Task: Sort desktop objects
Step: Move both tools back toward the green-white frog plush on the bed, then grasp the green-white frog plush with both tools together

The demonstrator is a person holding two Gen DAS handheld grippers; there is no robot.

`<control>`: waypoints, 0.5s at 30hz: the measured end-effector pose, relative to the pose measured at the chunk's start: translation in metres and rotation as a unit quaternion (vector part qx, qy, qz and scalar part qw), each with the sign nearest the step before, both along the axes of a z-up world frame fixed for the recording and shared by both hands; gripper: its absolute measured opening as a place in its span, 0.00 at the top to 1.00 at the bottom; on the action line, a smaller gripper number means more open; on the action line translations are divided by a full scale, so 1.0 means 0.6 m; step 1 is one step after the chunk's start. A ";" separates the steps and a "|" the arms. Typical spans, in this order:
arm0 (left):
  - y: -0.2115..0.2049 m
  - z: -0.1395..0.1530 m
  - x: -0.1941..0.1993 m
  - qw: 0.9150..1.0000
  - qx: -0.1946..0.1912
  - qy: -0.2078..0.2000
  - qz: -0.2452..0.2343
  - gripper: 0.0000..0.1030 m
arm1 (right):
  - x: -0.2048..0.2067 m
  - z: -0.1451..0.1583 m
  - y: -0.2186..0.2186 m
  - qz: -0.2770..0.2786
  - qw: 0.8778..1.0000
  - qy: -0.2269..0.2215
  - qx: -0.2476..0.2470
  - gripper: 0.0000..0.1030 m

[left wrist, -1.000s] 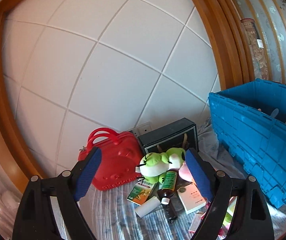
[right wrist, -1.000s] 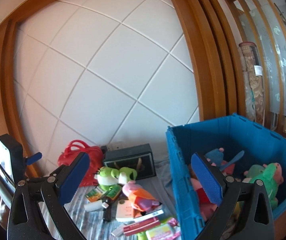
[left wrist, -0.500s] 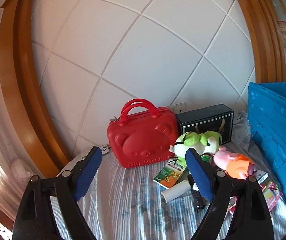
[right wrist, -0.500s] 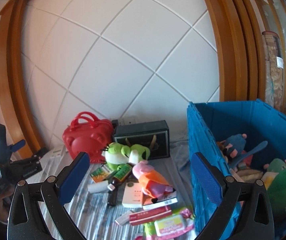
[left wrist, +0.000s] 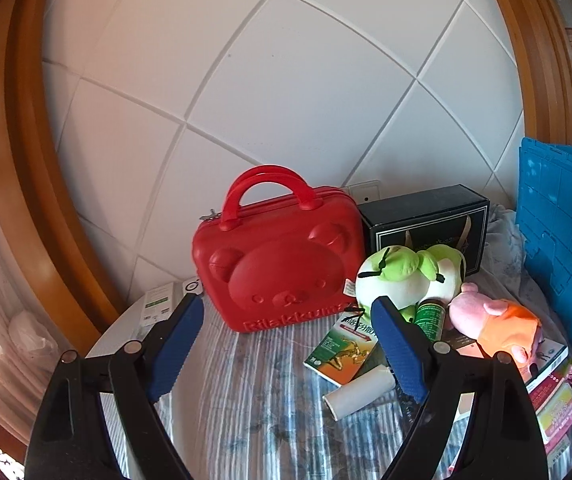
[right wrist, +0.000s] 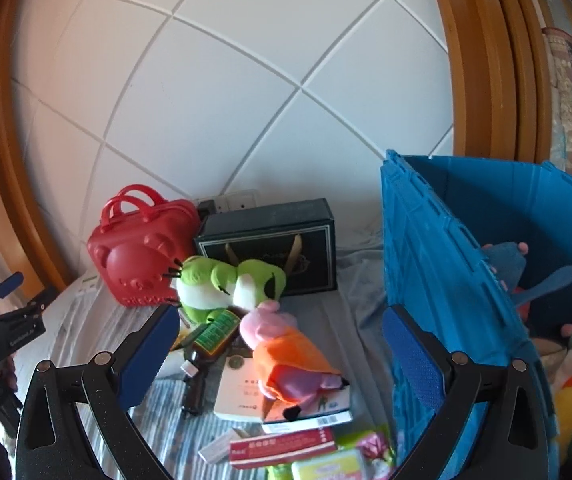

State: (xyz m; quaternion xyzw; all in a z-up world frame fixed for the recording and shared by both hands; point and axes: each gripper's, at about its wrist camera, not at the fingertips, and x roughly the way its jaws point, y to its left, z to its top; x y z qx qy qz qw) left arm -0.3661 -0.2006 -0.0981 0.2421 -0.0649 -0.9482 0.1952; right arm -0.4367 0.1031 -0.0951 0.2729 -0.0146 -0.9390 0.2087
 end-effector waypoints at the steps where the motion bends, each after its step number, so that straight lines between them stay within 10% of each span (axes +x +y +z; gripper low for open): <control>1: 0.002 -0.008 -0.016 1.000 0.004 -0.001 -0.010 0.17 | -0.015 -0.008 -0.009 0.004 1.000 -0.004 -0.001 0.00; 15: 0.023 -0.125 -0.252 0.992 0.027 -0.041 -0.112 0.17 | -0.231 -0.153 -0.179 0.061 0.992 -0.109 -0.007 0.01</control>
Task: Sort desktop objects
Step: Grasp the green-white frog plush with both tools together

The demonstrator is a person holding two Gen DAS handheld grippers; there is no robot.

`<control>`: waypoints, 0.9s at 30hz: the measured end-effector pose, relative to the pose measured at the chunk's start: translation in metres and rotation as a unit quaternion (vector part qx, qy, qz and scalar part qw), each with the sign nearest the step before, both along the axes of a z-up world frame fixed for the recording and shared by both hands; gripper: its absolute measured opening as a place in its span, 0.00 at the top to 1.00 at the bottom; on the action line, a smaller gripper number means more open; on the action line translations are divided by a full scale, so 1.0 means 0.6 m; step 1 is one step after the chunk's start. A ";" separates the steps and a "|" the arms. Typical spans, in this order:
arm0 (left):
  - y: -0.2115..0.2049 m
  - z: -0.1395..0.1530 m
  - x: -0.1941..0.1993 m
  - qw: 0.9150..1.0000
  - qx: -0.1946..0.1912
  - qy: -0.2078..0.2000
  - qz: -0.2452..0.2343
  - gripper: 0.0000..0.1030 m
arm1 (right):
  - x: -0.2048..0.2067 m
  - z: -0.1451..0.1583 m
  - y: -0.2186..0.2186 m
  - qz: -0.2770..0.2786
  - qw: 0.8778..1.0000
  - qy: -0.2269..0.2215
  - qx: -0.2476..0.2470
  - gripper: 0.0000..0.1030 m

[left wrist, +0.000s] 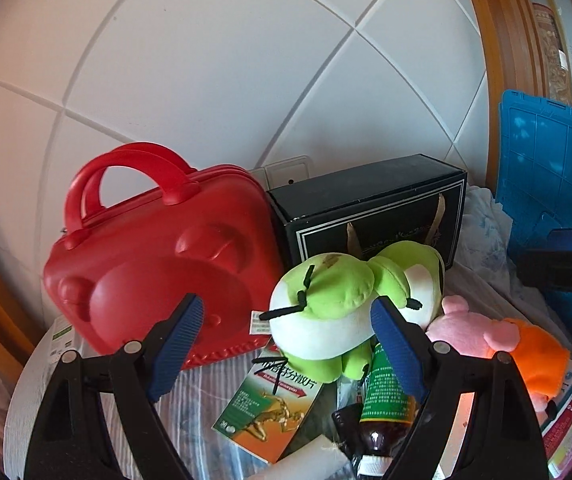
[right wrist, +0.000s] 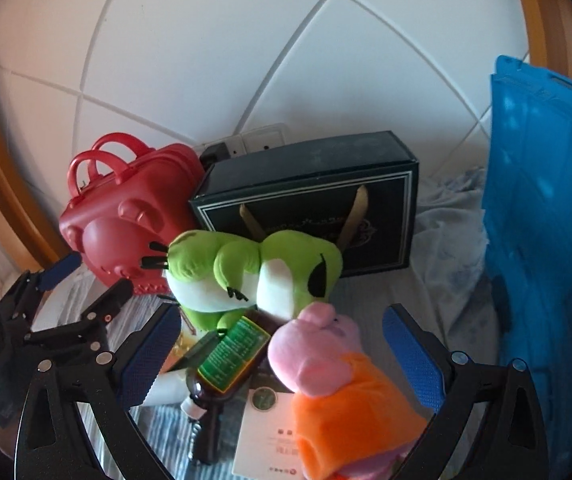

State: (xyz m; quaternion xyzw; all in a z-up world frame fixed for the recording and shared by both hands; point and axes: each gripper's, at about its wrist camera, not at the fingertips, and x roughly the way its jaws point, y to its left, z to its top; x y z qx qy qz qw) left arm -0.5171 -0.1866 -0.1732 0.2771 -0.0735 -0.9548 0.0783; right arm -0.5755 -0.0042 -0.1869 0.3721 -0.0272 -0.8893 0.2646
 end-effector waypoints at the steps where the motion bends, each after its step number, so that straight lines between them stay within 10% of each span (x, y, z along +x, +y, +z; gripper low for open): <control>1: 0.000 -0.008 -0.014 1.000 0.002 -0.003 -0.010 0.17 | -0.012 -0.008 -0.013 0.009 1.000 -0.007 -0.003 0.03; 7: 0.008 -0.060 -0.070 0.997 -0.020 -0.029 -0.074 0.17 | -0.083 -0.049 -0.072 0.033 0.998 -0.052 -0.001 0.28; 14: -0.015 -0.090 -0.101 0.997 -0.003 -0.030 -0.074 0.17 | -0.131 -0.085 -0.111 0.056 0.993 -0.099 -0.015 0.29; 18: -0.036 -0.088 -0.114 0.996 0.039 -0.032 -0.079 0.17 | -0.145 -0.091 -0.132 0.061 0.994 -0.095 0.001 0.29; 25: -0.017 -0.080 -0.108 0.996 -0.006 -0.024 -0.087 0.17 | -0.127 -0.074 -0.151 0.073 0.995 -0.053 0.039 0.45; 27: -0.018 -0.081 -0.109 0.996 -0.003 -0.024 -0.090 0.17 | -0.127 -0.081 -0.161 0.088 0.993 -0.057 0.047 0.62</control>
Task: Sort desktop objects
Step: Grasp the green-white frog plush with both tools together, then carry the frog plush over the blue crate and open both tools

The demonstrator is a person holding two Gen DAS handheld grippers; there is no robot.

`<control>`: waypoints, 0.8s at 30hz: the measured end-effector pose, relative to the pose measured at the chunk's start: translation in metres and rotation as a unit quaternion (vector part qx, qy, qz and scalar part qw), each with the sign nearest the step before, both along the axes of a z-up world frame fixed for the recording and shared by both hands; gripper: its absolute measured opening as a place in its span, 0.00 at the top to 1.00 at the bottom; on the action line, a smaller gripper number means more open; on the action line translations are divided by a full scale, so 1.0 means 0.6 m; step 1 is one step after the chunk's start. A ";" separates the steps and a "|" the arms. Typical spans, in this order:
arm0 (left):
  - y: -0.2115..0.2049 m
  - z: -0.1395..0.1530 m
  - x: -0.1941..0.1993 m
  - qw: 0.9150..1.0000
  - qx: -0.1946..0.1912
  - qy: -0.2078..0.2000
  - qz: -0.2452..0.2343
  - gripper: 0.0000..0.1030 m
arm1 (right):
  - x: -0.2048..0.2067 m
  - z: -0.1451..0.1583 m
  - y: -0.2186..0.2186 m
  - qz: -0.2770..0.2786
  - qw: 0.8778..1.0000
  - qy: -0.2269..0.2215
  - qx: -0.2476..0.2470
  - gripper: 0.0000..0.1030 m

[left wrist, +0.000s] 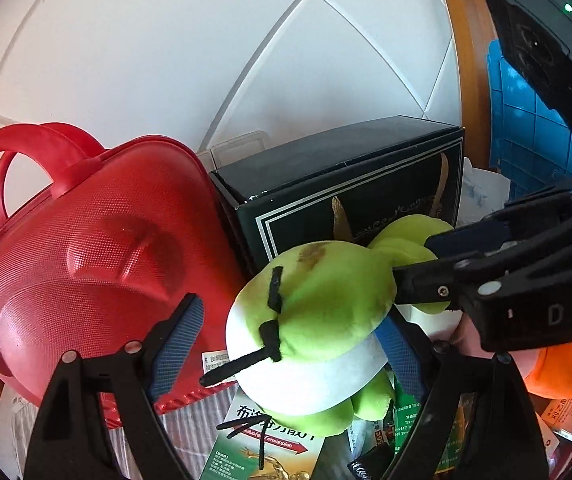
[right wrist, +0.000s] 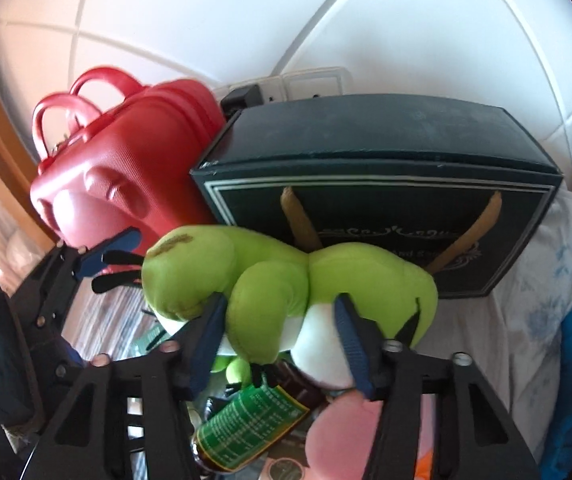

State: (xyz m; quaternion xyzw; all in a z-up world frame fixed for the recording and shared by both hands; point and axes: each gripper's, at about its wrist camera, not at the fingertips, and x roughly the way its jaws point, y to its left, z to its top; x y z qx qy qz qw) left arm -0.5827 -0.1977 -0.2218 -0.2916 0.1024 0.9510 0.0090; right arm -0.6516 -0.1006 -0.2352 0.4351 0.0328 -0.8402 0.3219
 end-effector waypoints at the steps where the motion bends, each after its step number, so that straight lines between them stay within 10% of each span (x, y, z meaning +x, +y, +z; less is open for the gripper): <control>1: -0.004 -0.001 -0.002 1.000 0.008 -0.002 -0.001 0.17 | -0.003 -0.006 -0.007 0.009 1.000 -0.010 0.000 0.76; 12: -0.010 -0.001 -0.013 0.998 0.060 -0.014 -0.031 0.55 | -0.025 -0.022 -0.006 0.012 0.999 -0.030 -0.030 0.82; 24: 0.021 0.082 0.049 0.997 0.033 0.027 -0.059 0.59 | 0.030 0.055 0.034 0.005 0.998 0.026 -0.055 0.82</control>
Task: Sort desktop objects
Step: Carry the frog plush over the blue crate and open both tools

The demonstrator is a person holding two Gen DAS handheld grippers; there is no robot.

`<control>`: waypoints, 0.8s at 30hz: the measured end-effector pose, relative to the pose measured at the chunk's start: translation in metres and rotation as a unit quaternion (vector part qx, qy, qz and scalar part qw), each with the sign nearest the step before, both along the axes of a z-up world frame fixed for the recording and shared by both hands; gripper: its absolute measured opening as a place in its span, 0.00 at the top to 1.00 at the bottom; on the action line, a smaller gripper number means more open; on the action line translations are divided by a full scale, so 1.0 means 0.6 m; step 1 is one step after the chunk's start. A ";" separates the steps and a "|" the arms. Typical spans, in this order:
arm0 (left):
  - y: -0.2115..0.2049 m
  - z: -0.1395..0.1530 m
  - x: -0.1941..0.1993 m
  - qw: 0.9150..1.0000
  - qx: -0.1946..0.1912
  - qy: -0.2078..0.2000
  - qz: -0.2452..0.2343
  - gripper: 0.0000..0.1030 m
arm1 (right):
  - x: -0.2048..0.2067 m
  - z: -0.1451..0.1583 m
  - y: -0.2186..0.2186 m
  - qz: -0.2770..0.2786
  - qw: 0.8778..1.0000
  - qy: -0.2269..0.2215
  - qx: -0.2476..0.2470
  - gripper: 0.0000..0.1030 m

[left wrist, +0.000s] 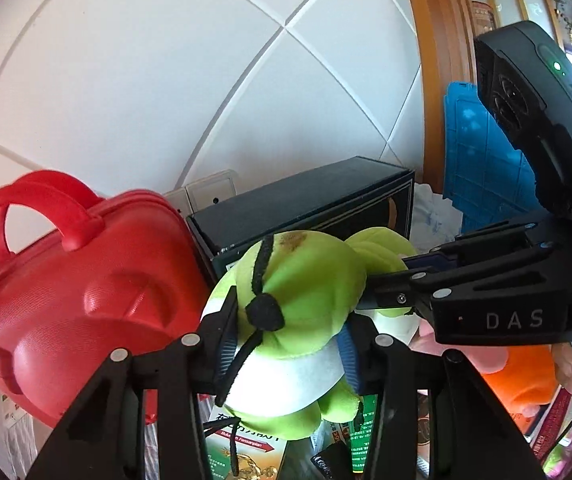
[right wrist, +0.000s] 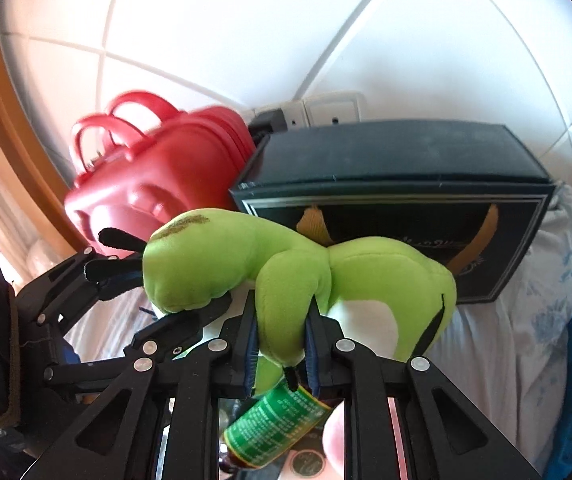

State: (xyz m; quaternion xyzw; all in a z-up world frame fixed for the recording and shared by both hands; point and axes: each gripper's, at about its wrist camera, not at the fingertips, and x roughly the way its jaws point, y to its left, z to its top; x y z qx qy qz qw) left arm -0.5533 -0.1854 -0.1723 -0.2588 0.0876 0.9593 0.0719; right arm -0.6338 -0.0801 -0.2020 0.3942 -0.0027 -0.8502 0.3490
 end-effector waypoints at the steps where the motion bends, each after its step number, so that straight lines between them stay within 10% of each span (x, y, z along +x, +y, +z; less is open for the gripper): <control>1: 0.003 0.014 0.010 1.000 0.001 0.008 -0.002 0.59 | 0.012 0.012 0.006 -0.001 1.000 0.009 -0.003 0.82; 14: 0.122 0.273 0.204 0.988 -0.016 0.141 -0.066 0.58 | 0.255 0.290 0.142 -0.061 0.978 0.195 -0.045 0.82; 24: 0.355 0.414 0.299 0.952 0.025 0.210 -0.219 0.57 | 0.443 0.441 0.395 -0.206 0.929 0.302 -0.065 0.82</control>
